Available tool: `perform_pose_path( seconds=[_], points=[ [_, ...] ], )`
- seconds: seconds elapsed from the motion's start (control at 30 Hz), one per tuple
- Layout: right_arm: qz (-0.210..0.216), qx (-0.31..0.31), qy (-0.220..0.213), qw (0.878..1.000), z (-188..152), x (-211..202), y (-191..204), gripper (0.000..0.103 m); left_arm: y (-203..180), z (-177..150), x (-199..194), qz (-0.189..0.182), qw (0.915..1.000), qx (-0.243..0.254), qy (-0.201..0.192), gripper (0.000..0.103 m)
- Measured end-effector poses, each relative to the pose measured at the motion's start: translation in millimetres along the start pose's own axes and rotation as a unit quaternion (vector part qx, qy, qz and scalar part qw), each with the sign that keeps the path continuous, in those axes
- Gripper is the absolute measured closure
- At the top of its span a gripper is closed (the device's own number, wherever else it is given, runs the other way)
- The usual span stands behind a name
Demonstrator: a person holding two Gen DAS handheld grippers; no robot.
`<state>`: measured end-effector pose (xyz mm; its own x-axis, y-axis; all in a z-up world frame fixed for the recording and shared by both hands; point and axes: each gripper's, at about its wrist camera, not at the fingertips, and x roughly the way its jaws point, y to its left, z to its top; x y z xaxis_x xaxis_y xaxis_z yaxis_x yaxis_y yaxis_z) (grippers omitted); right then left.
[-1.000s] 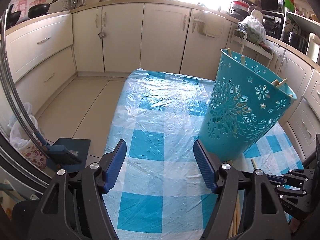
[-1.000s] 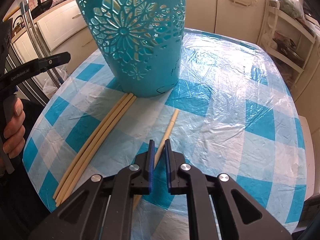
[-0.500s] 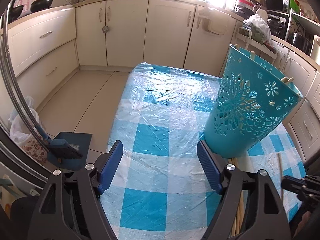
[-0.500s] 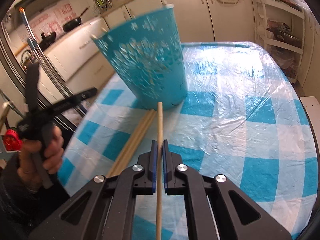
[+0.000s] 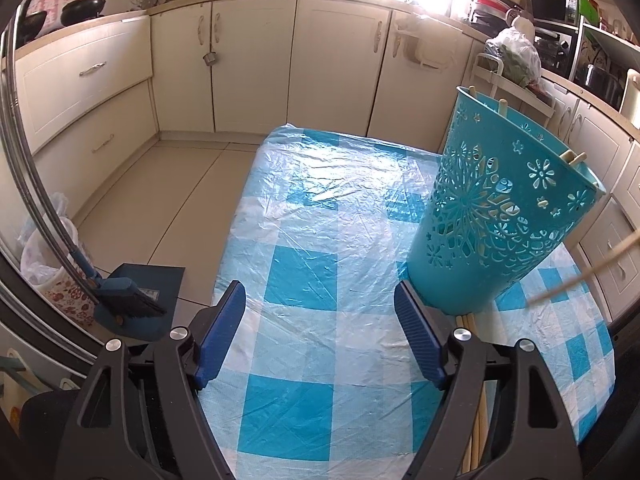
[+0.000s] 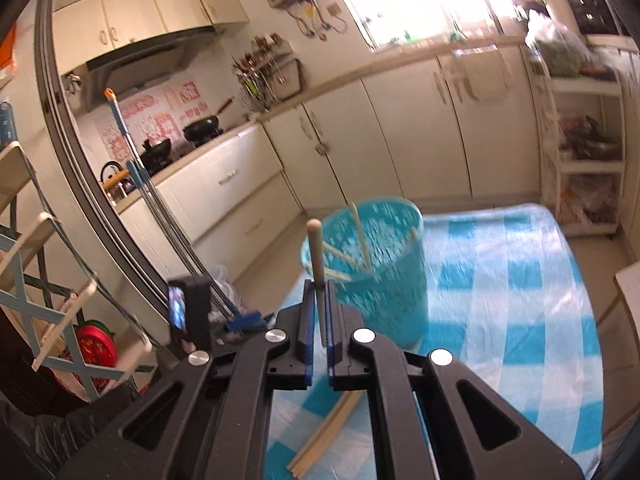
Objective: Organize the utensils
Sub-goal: 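Lift the chopstick over the teal basket and open the right tool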
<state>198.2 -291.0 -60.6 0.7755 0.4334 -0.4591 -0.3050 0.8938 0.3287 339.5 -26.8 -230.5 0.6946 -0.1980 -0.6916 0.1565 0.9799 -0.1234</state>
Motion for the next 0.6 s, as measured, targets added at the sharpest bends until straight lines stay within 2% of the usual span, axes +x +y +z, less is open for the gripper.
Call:
perform_pose_path(
  seconds=[0.23, 0.47, 0.6],
  points=[
    [0.013, -0.025, -0.038, 0.999, 45.4, -11.5, 12.1, 0.098, 1.4, 0.2, 0.0, -0.004, 1.0, -0.005, 0.001, 0.03],
    [-0.003, -0.049, -0.072, 0.996, 78.6, -10.2, 19.5, 0.098, 2.5, 0.3, 0.8, -0.007, 0.9999, -0.01, 0.003, 0.03],
    [-0.026, -0.059, -0.087, 0.994, 84.2, 0.7, 20.0, 0.099, 3.3, 0.5, 1.4, -0.01, 0.9999, -0.013, 0.004, 0.03]
  ],
)
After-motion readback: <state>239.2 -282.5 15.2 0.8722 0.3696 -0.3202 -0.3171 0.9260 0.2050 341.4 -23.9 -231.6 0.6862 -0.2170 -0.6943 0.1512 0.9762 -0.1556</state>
